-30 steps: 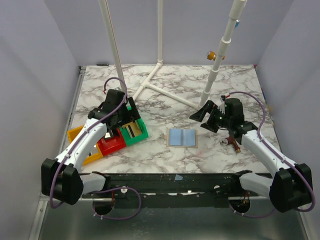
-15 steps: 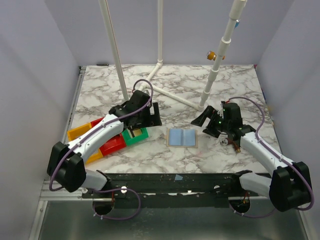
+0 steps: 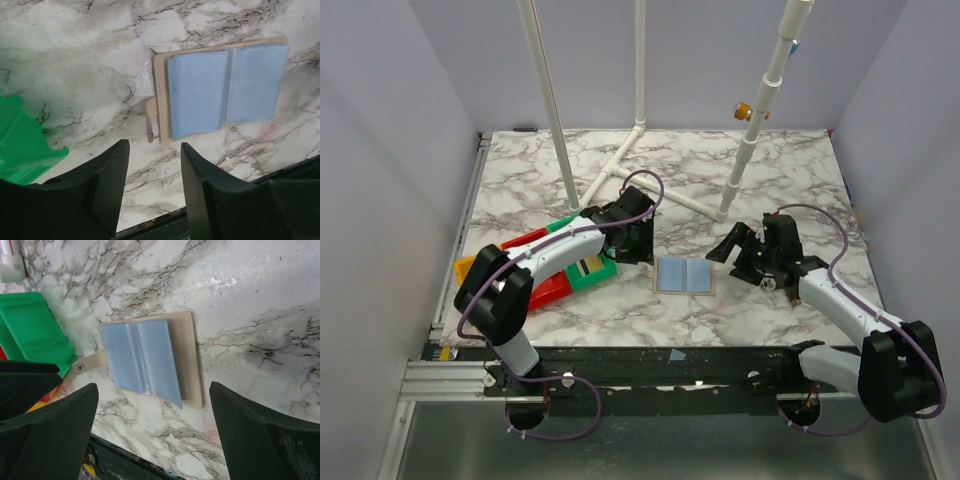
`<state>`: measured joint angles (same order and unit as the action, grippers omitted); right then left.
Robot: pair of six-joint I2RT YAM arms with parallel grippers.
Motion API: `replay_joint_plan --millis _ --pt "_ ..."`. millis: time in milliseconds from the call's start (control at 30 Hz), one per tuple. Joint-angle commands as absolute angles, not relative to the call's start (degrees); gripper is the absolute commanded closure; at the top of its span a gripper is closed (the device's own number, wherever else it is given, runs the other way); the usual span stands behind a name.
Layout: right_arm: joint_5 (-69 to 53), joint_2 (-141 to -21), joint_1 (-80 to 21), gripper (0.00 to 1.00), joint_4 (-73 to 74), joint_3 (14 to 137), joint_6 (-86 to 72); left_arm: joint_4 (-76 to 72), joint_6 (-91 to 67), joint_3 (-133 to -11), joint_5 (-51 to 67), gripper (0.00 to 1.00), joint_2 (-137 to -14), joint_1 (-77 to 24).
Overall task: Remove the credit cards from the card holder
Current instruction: Close the card holder at the center of the board.
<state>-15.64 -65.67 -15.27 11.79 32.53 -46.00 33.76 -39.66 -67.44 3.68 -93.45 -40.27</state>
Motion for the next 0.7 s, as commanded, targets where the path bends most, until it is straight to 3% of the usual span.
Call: replay_joint_plan --millis 0,133,333,467,667 --pt "-13.0 -67.0 -15.5 0.06 11.5 30.8 -44.7 32.7 -38.1 -69.9 3.3 0.55 -96.6 -40.8" --pt "-13.4 -68.2 -15.9 0.14 9.8 29.6 -44.9 32.5 -37.7 -70.8 3.1 0.59 -99.5 -41.0" --pt "-13.6 -70.0 -16.6 0.18 8.0 29.2 -44.9 31.8 -37.5 -71.0 3.5 0.64 -102.2 -41.2" --pt "-13.9 -72.0 -17.2 0.23 6.2 29.0 -45.2 31.3 -37.4 -71.1 4.1 0.7 -103.7 -41.3" --pt "-13.5 -74.5 -17.9 0.23 3.7 28.3 -45.9 30.9 -37.3 -71.3 4.6 0.85 -105.9 -41.5"
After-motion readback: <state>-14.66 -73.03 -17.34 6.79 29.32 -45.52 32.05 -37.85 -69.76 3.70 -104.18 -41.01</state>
